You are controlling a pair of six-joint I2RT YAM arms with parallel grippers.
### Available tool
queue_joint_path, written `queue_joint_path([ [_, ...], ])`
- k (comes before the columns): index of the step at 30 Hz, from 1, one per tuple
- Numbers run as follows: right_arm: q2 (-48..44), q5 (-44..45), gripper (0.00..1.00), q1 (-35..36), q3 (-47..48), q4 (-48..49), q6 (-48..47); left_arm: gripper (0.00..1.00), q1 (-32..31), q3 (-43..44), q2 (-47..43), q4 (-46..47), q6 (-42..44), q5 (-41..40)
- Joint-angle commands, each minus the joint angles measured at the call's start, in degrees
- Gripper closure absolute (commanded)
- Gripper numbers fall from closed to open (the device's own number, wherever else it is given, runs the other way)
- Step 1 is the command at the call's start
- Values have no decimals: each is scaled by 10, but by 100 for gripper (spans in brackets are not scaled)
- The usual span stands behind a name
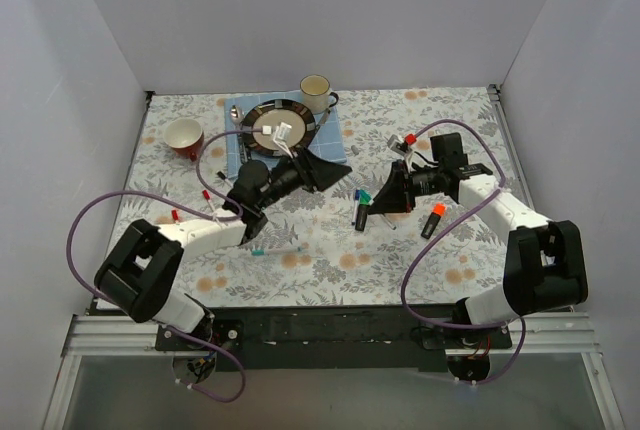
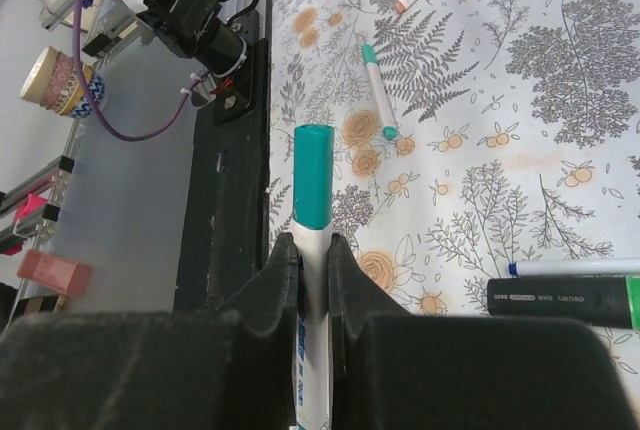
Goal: Open the pen caps
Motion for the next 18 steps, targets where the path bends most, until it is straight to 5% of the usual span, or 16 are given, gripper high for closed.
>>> queue_joint_path([
  [1,-1,-27,99,10,6,-10,-20,36,-61,-45,-13,123,3,-78],
  [5,4,-31,99,11,6,-9,-19,36,-98,-55,33,190,-17,-111],
  [18,5,-18,99,13,5,-2,-7,47,-160,-29,98,201,-2,-164],
])
